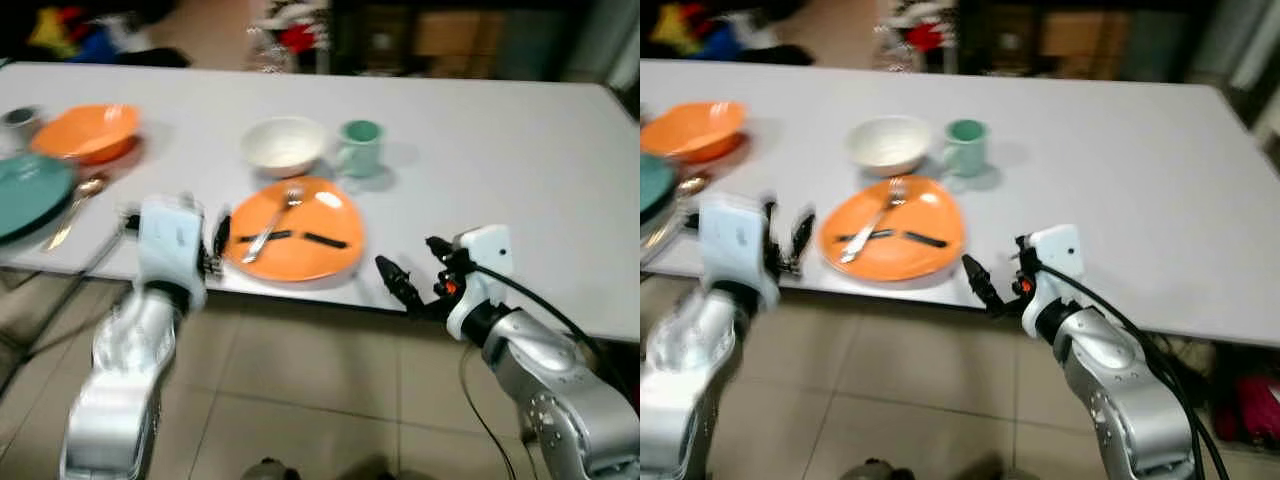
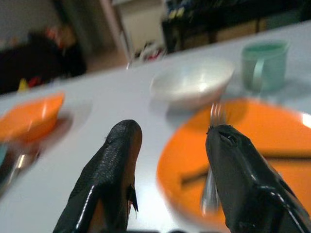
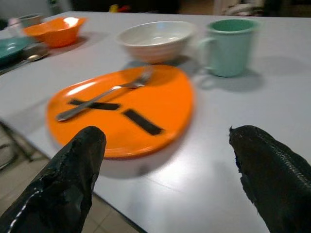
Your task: Setting the table
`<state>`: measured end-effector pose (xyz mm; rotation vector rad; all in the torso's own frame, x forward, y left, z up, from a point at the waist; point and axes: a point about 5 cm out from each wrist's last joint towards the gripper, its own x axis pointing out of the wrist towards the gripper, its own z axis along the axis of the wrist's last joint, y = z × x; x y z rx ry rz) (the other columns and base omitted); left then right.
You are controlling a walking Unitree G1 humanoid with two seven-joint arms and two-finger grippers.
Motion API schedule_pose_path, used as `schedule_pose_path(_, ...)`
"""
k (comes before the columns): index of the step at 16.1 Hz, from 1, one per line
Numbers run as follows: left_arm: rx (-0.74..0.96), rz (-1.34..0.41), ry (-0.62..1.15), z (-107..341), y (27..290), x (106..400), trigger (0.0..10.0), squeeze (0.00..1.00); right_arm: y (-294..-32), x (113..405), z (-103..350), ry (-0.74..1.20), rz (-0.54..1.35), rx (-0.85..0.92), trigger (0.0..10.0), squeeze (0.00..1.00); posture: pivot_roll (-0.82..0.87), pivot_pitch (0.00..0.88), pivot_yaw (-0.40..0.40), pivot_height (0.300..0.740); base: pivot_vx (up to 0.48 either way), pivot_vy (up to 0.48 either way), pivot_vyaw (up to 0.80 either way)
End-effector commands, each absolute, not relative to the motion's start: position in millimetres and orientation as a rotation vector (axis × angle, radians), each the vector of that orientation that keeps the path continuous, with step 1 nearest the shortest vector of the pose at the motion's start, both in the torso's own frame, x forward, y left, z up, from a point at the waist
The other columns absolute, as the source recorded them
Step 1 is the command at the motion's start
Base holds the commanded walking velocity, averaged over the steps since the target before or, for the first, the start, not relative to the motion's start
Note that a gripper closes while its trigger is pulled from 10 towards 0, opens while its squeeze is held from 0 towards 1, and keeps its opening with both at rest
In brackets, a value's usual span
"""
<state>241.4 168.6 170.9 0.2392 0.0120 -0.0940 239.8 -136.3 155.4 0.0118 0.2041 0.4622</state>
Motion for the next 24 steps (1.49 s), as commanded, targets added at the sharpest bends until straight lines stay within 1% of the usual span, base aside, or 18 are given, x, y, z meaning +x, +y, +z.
schedule_pose_path(1,0.237,-0.089,-0.011,176.0,166.5,237.2,10.0,0.00,-133.8,238.5,153.8,0.204,0.471,0.015,10.0,0.00,-0.10,0.018,0.079,0.740,0.000,0.000,0.80)
schedule_pose_path(3,0.225,-0.071,0.026,164.5,163.6,222.3,10.0,0.00,-131.8,237.7,152.1,0.205,0.460,0.023,10.0,0.00,-0.10,0.016,0.076,0.740,0.000,0.000,0.80)
schedule_pose_path(6,0.213,-0.081,0.029,161.6,156.9,211.5,10.0,0.00,-125.0,235.5,150.3,0.207,0.497,0.044,10.0,0.00,-0.10,0.015,0.072,0.740,0.000,0.000,0.80)
schedule_pose_path(9,0.224,-0.058,0.026,160.9,156.8,209.6,10.0,0.00,-122.6,234.6,148.8,0.211,0.512,0.055,10.0,0.00,-0.09,0.013,0.063,0.740,0.000,0.000,0.80)
schedule_pose_path(15,0.229,0.010,-0.014,164.0,161.8,208.0,10.0,0.00,-131.3,237.4,147.2,0.184,0.438,0.041,10.0,0.00,-0.09,0.017,0.063,0.740,0.000,0.000,0.80)
schedule_pose_path(24,0.193,0.025,-0.020,161.7,159.6,200.7,10.0,0.00,-127.7,234.7,146.9,0.177,0.484,0.027,10.0,0.00,-0.09,0.022,0.048,0.740,0.000,0.000,0.80)
